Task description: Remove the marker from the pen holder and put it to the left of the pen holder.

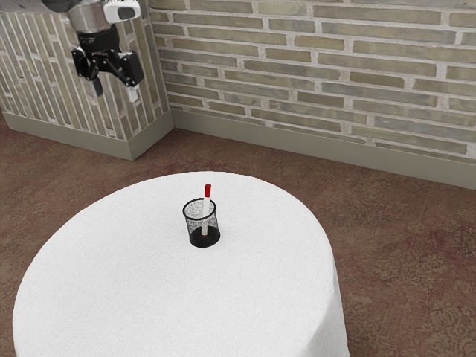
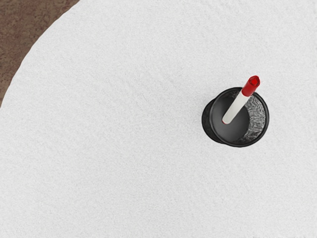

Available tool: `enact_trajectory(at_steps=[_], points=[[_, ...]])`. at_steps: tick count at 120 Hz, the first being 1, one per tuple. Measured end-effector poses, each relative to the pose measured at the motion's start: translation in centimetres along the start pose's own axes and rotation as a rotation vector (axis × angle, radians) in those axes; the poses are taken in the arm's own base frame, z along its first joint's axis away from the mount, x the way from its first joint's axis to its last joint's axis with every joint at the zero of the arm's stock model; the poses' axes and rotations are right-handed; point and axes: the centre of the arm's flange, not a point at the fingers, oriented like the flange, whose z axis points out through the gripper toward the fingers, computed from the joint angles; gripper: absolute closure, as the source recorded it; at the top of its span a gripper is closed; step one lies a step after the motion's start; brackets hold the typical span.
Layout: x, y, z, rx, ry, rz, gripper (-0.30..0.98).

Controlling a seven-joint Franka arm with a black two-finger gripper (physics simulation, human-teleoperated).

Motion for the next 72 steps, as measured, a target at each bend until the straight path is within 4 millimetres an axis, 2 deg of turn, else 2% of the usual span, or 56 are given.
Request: enact_trajectory(at_steps=[12,16,26,33,48,57,64,72], points=[[0.5,0.4,0.7,-0.008,-0.009,0.008,0.02],[1.4,0.4,1.6,-0.01,-0.019,0.007,0.02],[4.8,1.3,5.9,-0.014,-0.061,0.014,0.02],[6.1,2.1,7.8,-0.017,-0.072,0.025,0.02],[8.7,6.2,12.7,-0.051,-0.08,0.08,0.02],[11.0,8.5,17.5,-0.057,-0.096,0.105,0.02],[12.0,9.9,20.9,-0.056,-0.11,0.121,0.02],[12.8,11.4,22.4,-0.064,-0.098,0.144,0.02]])
